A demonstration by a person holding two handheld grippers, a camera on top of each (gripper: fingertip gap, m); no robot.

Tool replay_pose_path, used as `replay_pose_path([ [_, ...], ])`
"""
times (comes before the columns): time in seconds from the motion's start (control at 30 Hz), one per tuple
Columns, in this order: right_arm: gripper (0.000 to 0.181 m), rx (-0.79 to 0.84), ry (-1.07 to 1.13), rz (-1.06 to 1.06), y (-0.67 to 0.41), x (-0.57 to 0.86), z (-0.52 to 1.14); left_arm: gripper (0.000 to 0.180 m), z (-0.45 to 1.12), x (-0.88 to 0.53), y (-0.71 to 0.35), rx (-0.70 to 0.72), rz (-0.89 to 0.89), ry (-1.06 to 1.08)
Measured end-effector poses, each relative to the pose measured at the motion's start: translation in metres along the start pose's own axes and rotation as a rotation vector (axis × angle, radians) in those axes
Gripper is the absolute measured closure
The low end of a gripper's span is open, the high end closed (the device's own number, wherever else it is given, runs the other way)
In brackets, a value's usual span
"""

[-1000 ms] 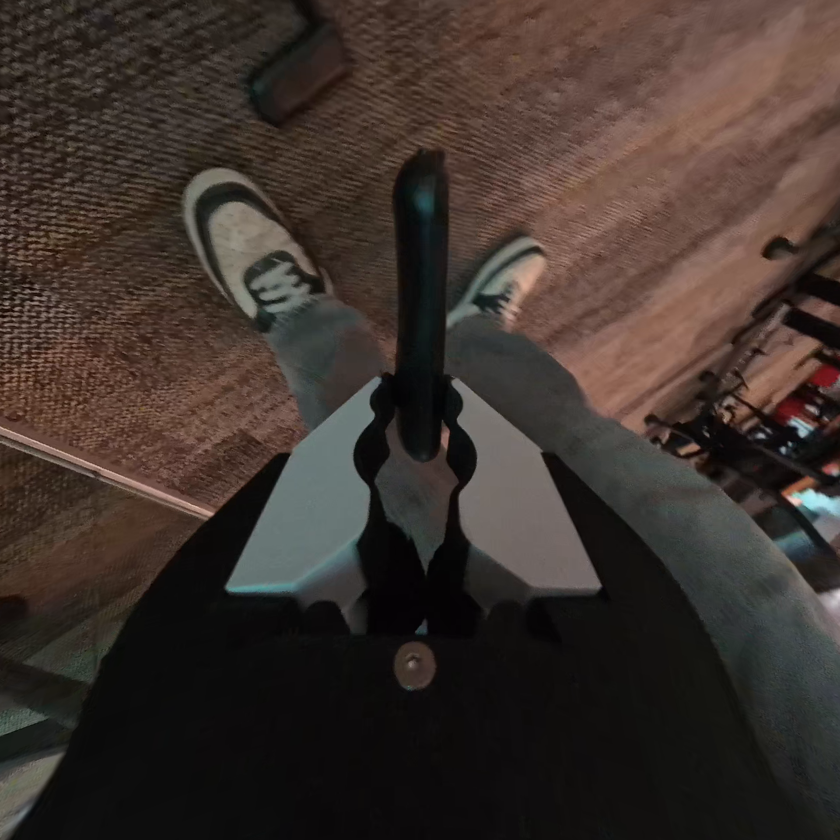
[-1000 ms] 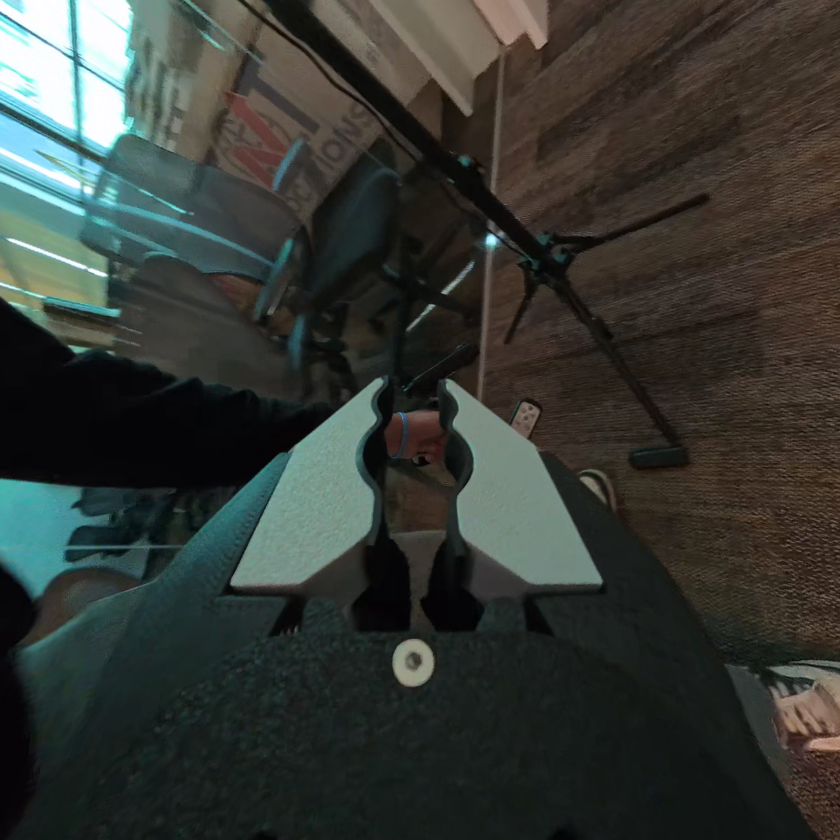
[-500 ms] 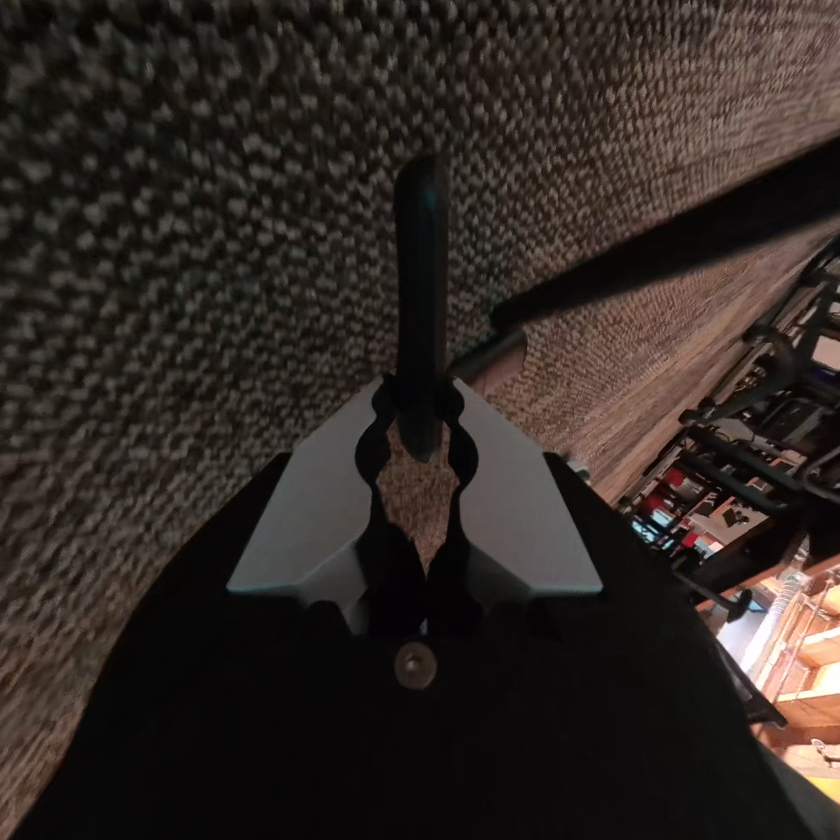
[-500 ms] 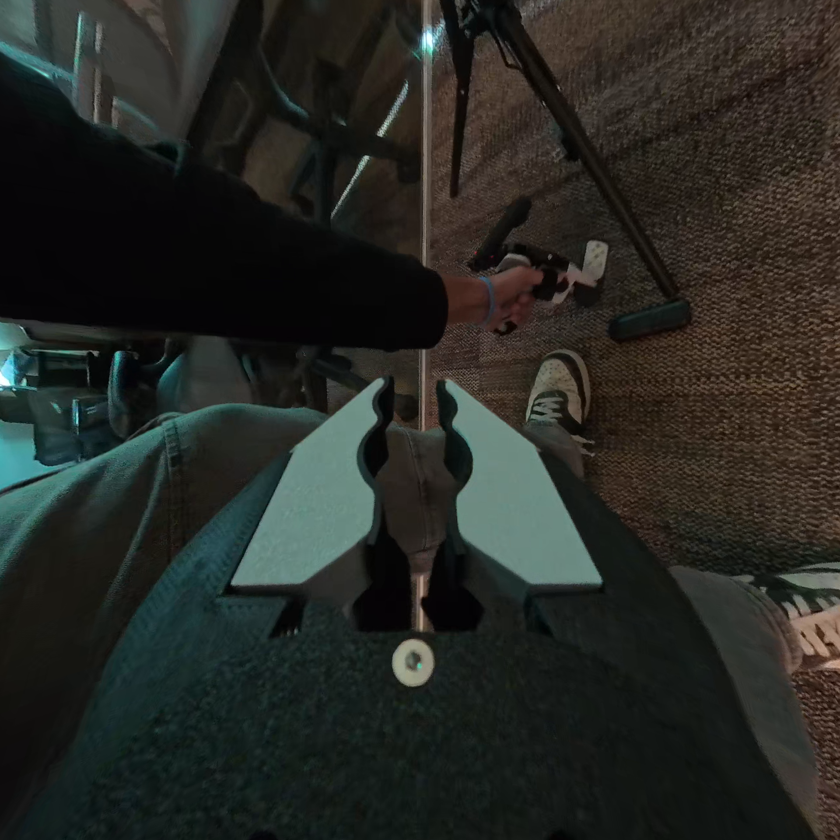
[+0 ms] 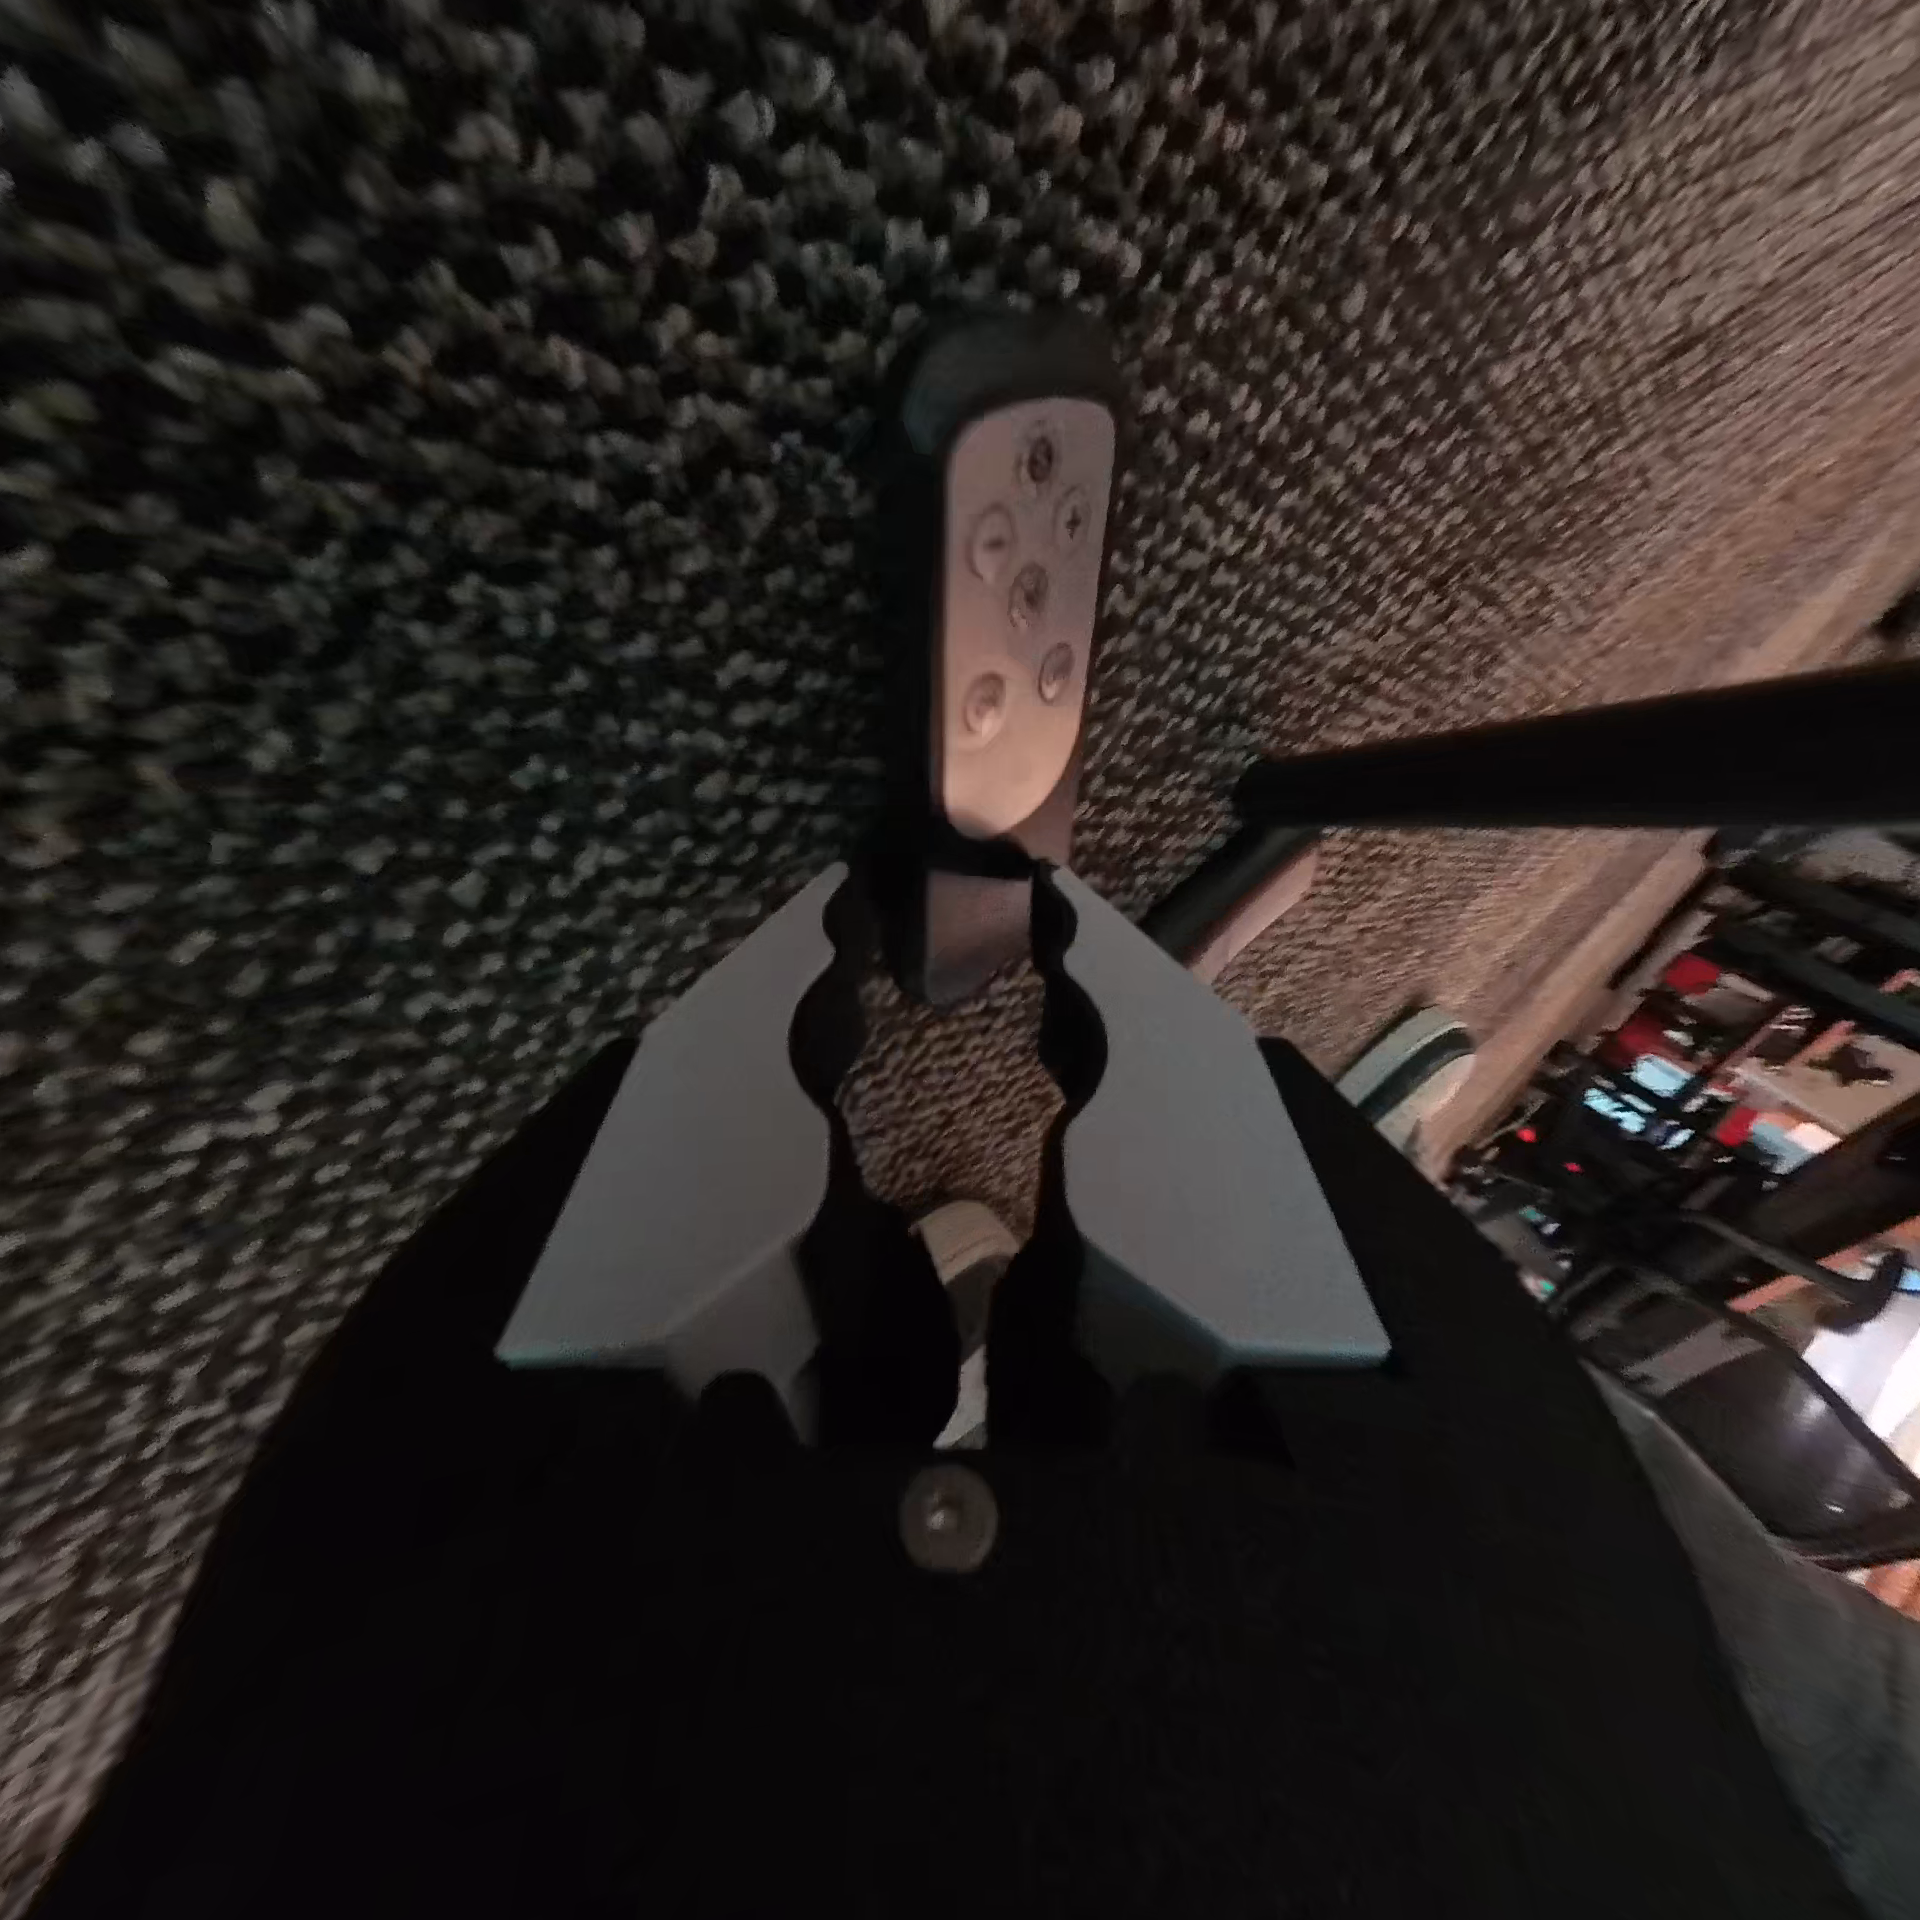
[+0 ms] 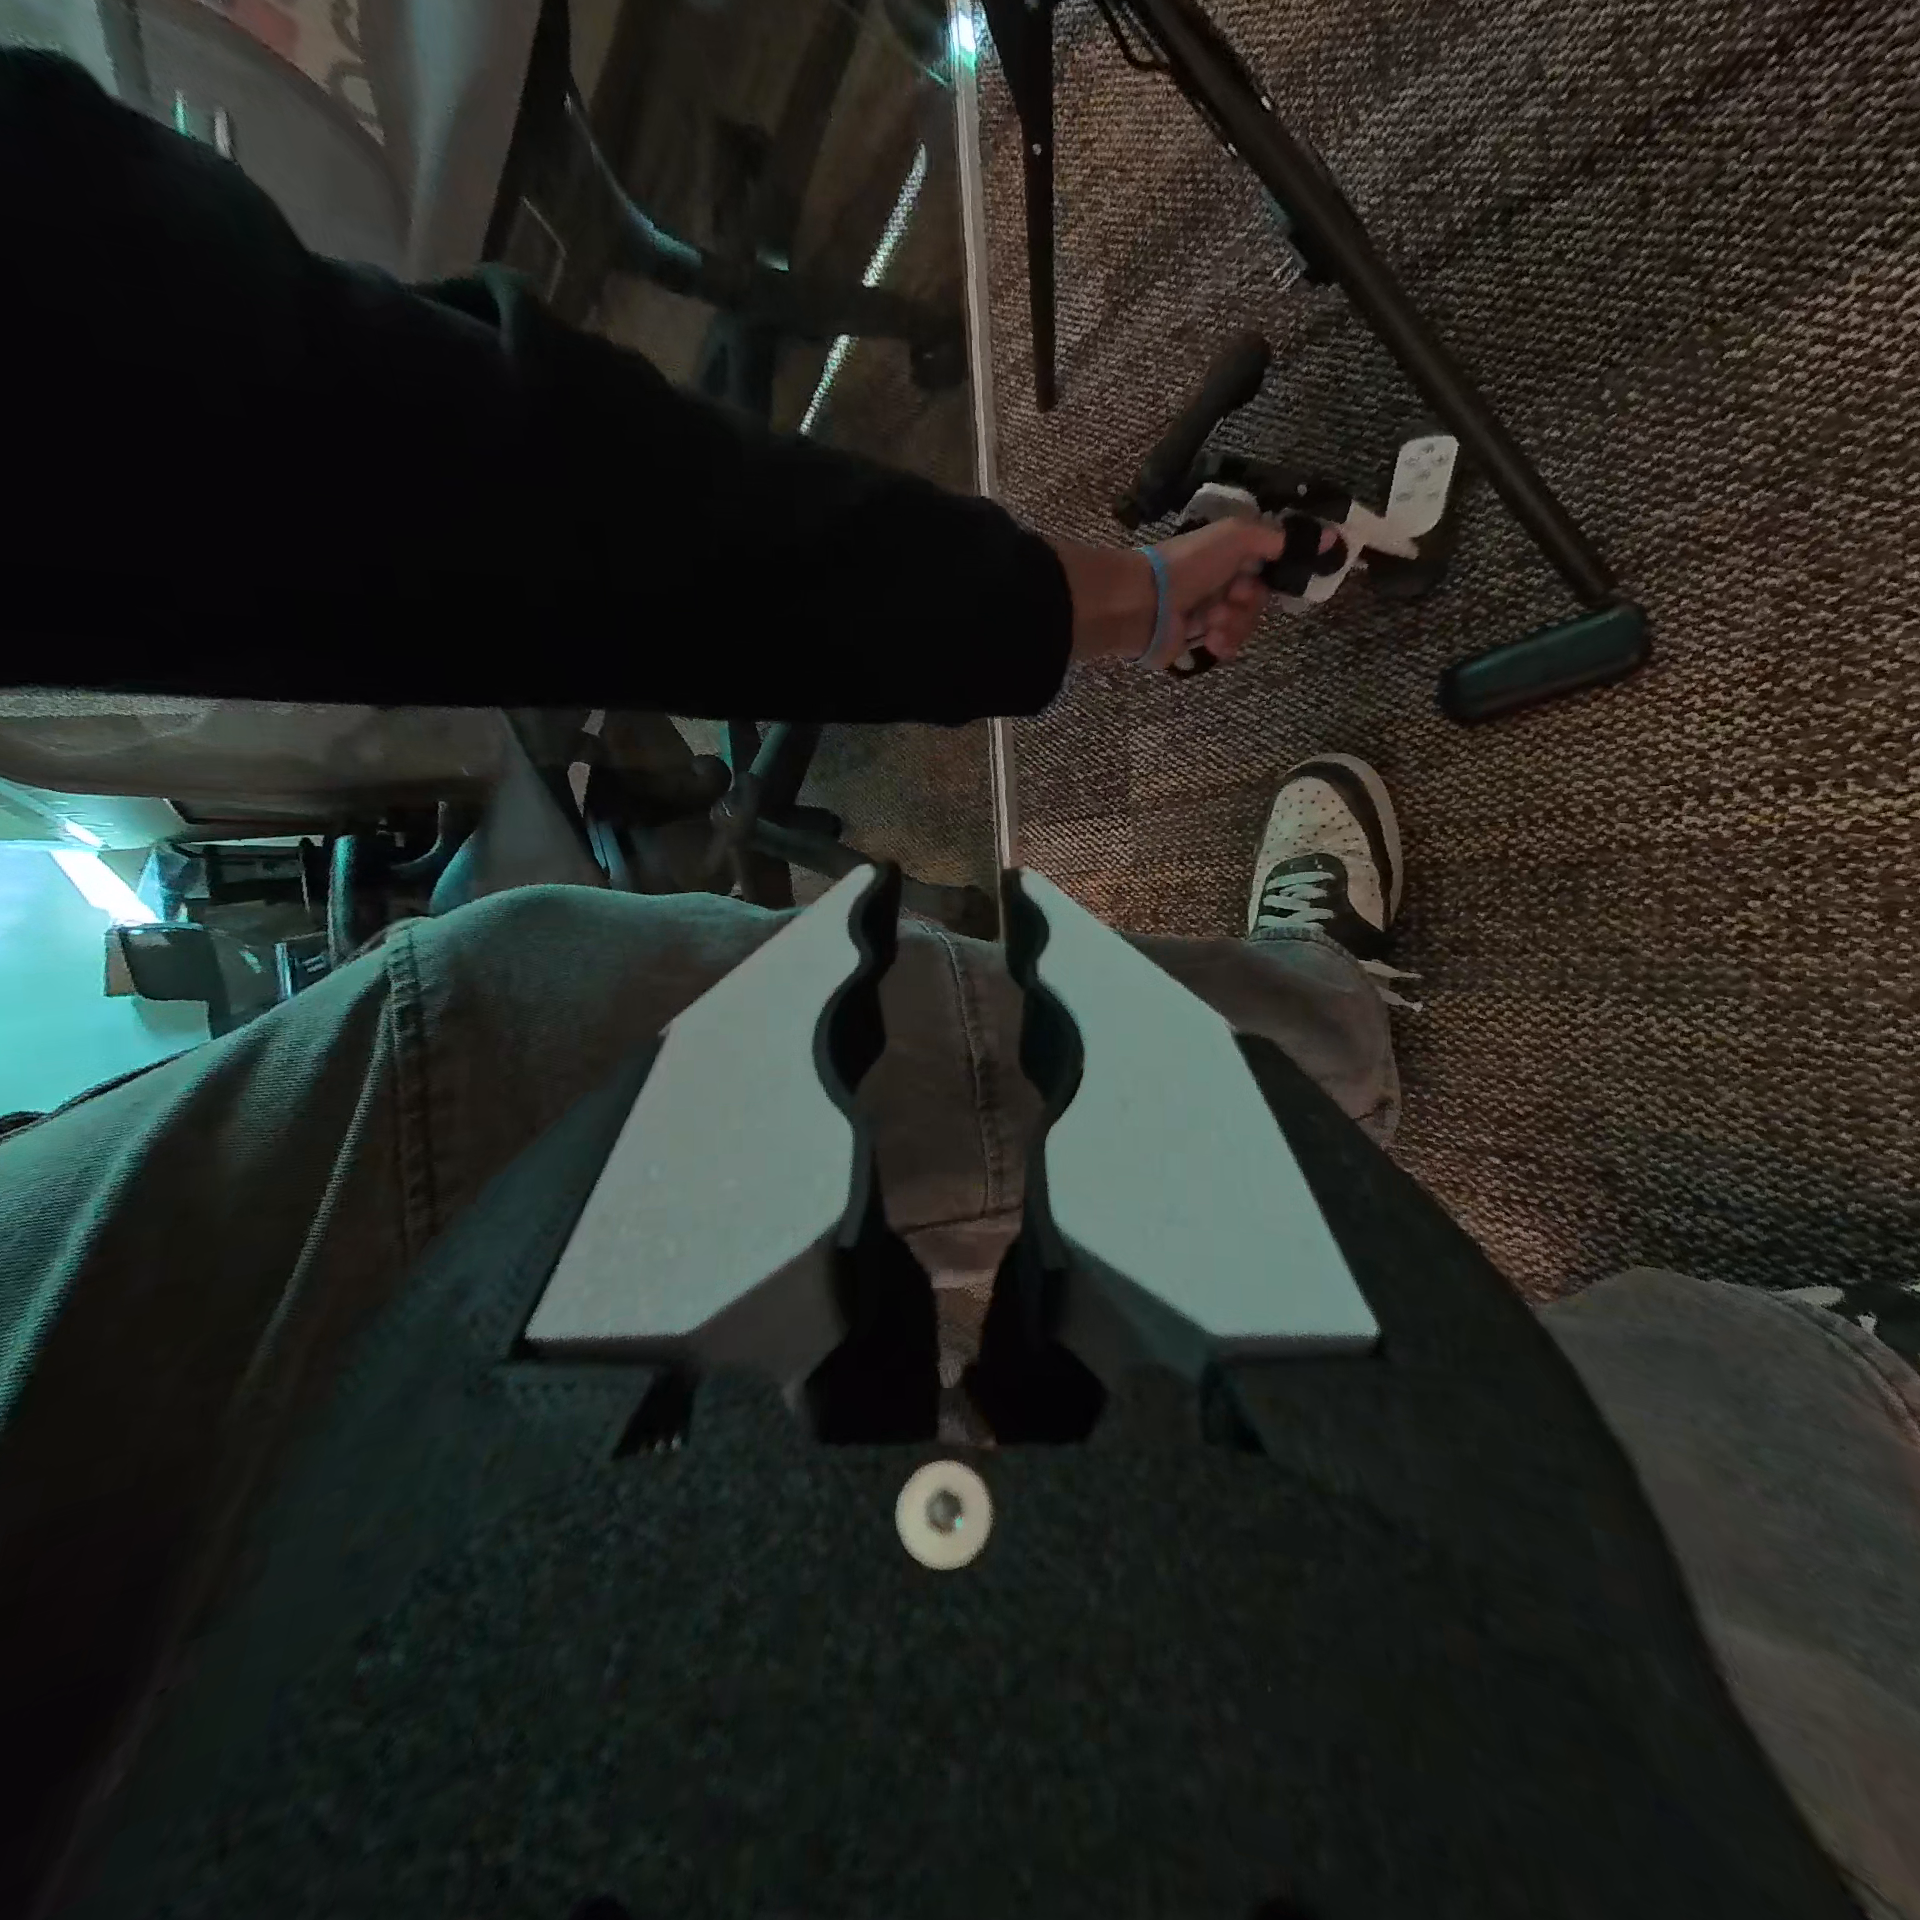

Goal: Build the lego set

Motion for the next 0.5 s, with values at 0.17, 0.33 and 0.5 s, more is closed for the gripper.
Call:
replay_pose_path([
  [0.17,0.161,0.006,-0.012,0.002,-0.002,-0.001,-0.004,0.147,-0.005,0.001,0.016,-0.070,0.040,-0.142],
  [0.33,0.161,0.086,-0.013,0.026,-0.012,0.001,-0.022,0.144,-0.033,0.021,0.066,-0.144,0.017,-0.260],
  [0.5,0.161,0.208,0.065,-0.003,-0.029,-0.002,-0.067,0.146,-0.081,0.118,0.163,-0.231,0.082,-0.310],
])
Point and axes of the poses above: each gripper's, where its closed fingertips meet, z out along the fingers, y out of its underside, x = y × z across the jaws, the point moved 6 cm from there along -z, back along the fingers, and after that the axes turned 15 degrees about -x, right-handed, at the moved point
